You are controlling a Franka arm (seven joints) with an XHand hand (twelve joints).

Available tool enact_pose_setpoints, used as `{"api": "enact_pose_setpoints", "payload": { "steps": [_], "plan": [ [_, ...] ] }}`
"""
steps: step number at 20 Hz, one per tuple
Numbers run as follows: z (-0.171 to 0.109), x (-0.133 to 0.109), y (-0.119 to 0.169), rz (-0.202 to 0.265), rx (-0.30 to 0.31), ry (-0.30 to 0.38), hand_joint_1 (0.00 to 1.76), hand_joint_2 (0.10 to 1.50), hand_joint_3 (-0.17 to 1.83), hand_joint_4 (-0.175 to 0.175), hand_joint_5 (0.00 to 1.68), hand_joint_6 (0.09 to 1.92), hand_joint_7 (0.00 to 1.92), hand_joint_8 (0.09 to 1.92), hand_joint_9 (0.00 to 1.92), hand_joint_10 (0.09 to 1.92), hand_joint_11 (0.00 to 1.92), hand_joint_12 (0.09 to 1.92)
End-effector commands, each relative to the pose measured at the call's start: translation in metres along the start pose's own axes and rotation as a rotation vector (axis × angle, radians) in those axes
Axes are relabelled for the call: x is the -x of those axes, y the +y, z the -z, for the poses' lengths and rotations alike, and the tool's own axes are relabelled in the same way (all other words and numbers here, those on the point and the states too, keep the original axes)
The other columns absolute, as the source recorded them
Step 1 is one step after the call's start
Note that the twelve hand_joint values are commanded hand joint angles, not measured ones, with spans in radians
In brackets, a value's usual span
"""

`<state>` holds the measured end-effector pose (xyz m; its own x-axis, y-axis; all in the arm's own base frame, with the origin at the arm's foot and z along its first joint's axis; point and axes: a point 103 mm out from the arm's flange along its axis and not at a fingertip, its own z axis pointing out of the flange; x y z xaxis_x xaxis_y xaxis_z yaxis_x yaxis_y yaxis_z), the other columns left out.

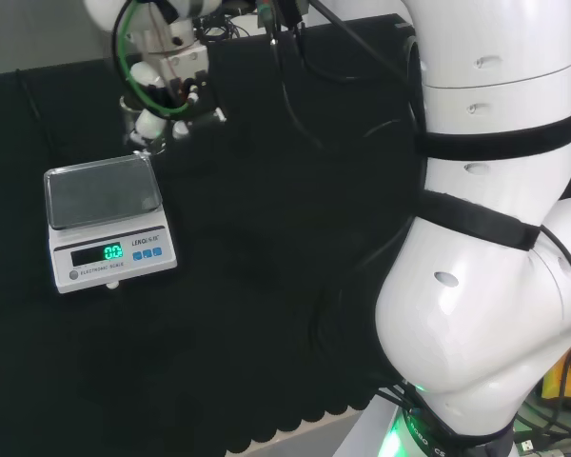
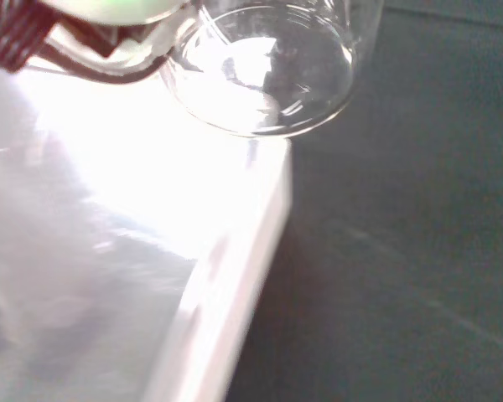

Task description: Put the beaker on the electronic balance.

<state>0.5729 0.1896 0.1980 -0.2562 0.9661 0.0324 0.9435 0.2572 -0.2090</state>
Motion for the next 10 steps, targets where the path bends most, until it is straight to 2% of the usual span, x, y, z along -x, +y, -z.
{"api": "enact_pose_setpoints", "payload": {
  "steps": [1,6,10],
  "plan": [
    [-0.012,-0.053,-0.008,0.103,-0.028,-0.002,1.24,0.71,0.97,-0.124,0.85,1.35,0.98,1.53,1.35,1.07,1.41,0.81],
    [-0.026,-0.076,-0.009,0.147,-0.059,-0.013,1.24,0.71,0.97,-0.124,0.86,1.35,0.98,1.53,1.35,1.06,1.41,0.81],
    [-0.036,-0.080,-0.005,0.147,-0.083,-0.020,1.24,0.70,0.97,-0.124,0.87,1.34,0.99,1.52,1.35,1.06,1.41,0.81]
  ]
}}
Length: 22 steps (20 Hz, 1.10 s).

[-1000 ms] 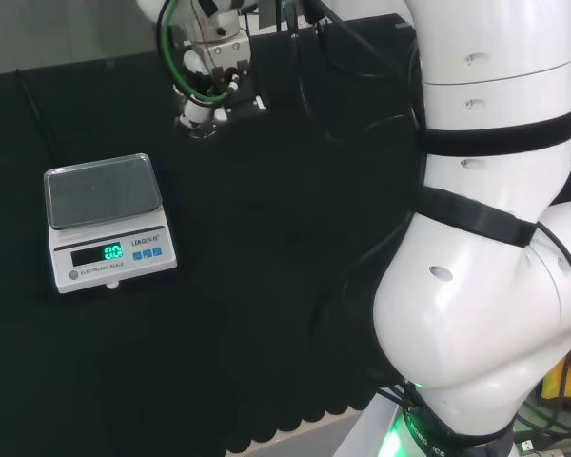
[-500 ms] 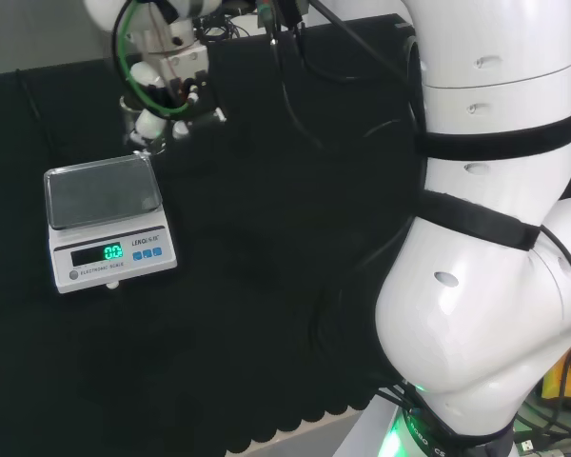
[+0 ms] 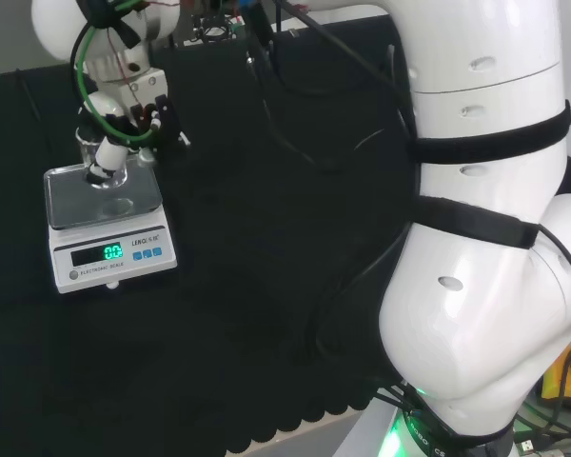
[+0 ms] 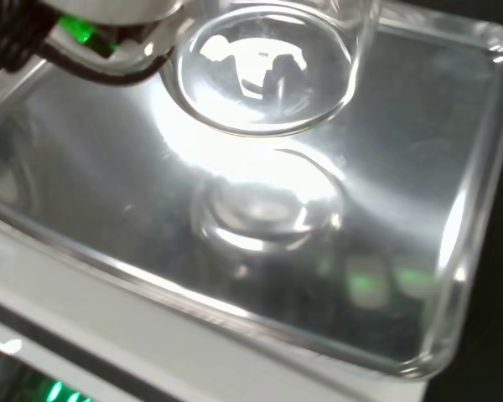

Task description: Put the beaker on the electronic balance.

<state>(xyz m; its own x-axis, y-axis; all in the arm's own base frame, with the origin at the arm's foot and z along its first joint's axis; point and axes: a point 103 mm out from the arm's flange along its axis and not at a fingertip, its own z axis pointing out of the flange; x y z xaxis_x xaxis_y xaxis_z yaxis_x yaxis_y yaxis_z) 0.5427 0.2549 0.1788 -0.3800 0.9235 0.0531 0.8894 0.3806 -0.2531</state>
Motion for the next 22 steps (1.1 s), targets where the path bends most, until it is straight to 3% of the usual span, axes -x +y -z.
{"api": "enact_pose_setpoints", "payload": {
  "steps": [1,8,10,13,15,16,17,19,22],
  "plan": [
    [-0.015,-0.009,0.005,0.014,-0.038,-0.011,1.24,0.70,0.97,-0.123,0.87,1.34,0.99,1.52,1.35,1.06,1.41,0.81],
    [-0.030,-0.003,0.010,0.000,-0.078,-0.021,1.24,0.70,0.96,-0.125,0.87,1.32,1.00,1.50,1.35,1.05,1.42,0.80],
    [-0.031,0.000,0.010,-0.002,-0.085,-0.018,1.24,0.80,0.78,-0.158,0.85,1.35,0.92,1.43,1.34,1.04,1.42,0.78],
    [-0.027,0.004,0.010,0.000,-0.102,-0.004,1.15,0.85,0.64,-0.174,0.89,1.27,0.90,1.55,1.33,1.01,1.44,0.75],
    [-0.024,0.006,0.009,0.010,-0.121,0.007,1.16,0.70,0.75,-0.165,0.65,1.33,0.83,1.53,1.30,0.95,1.49,0.71],
    [-0.021,0.007,0.008,0.015,-0.130,0.013,1.15,0.64,0.81,-0.144,0.52,1.33,0.76,1.48,1.29,0.88,1.48,0.69],
    [-0.017,0.008,0.007,0.020,-0.136,0.019,1.12,0.58,0.86,-0.115,0.40,1.26,0.68,1.39,1.25,0.79,1.39,0.72],
    [-0.009,0.009,0.005,0.022,-0.128,0.020,1.00,0.51,0.84,-0.060,0.22,0.86,0.51,1.21,1.05,0.68,1.03,0.94],
    [0.006,0.011,0.001,0.016,-0.099,0.028,0.82,0.52,0.65,-0.024,0.16,0.38,0.36,1.06,0.80,0.70,0.67,1.23]
  ]
}}
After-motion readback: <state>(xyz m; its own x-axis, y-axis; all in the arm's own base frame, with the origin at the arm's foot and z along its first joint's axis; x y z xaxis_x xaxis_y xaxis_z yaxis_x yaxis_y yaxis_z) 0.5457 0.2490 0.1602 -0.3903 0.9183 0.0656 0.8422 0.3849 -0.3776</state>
